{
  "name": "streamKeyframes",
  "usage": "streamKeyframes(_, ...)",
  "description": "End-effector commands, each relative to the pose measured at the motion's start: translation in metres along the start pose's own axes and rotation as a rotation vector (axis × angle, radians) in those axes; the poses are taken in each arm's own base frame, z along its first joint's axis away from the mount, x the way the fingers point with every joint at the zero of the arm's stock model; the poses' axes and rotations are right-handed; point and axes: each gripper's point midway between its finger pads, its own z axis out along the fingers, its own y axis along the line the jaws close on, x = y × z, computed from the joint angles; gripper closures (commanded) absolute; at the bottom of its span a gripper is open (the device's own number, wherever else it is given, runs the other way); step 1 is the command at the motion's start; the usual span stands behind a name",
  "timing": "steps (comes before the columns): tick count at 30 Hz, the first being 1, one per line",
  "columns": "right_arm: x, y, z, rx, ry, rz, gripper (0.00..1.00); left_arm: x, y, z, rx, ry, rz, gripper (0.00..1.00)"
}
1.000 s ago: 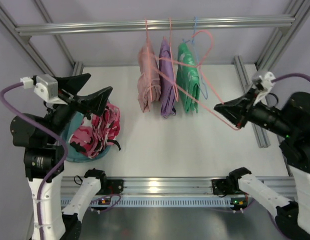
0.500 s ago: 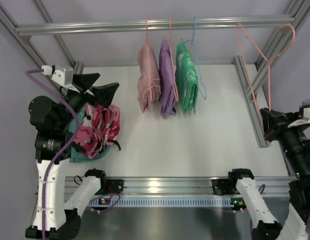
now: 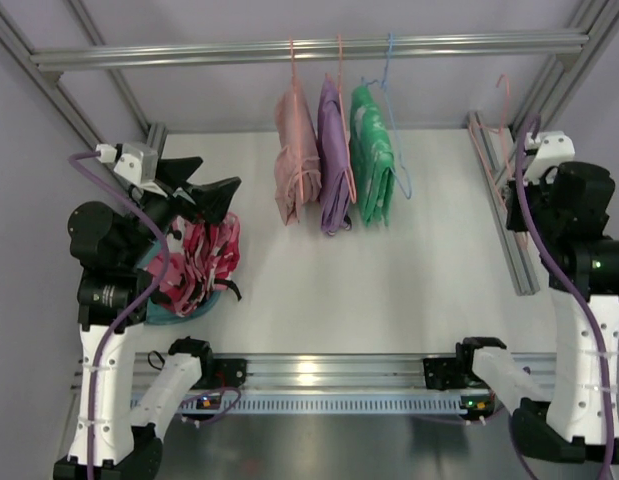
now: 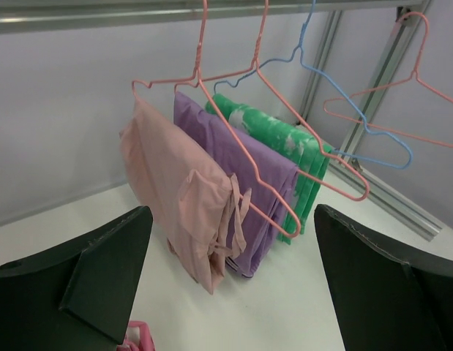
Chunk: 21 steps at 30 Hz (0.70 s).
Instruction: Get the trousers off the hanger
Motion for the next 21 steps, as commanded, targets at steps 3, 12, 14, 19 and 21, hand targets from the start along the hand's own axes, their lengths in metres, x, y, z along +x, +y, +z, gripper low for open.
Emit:
streamKeyframes(3, -0.076, -0.024, 0.007, 0.096, -0.21, -0.035, 1.0, 0.013, 0.0, -0.009, 0.006, -0.006, 0.062, 0.02)
streamKeyframes(12, -0.14, -0.033, 0.008, 0.098, -0.354, -0.075, 1.0, 0.03, 0.004, -0.01, 0.0, 0.021, 0.064, 0.02)
streamKeyframes(14, -0.146, -0.038, 0.012, 0.1, -0.347, -0.071, 1.0, 0.032, 0.007, -0.007, -0.006, 0.029, 0.056, 0.02)
streamKeyframes(19, -0.143, -0.053, 0.042, 0.022, -0.267, 0.008, 1.0, 0.039, 0.011, 0.001, -0.004, 0.056, 0.021, 0.02)
streamKeyframes(21, -0.137, -0.066, 0.046, 0.038, -0.243, 0.044, 1.0, 0.041, 0.01, 0.002, 0.005, 0.063, 0.01, 0.02)
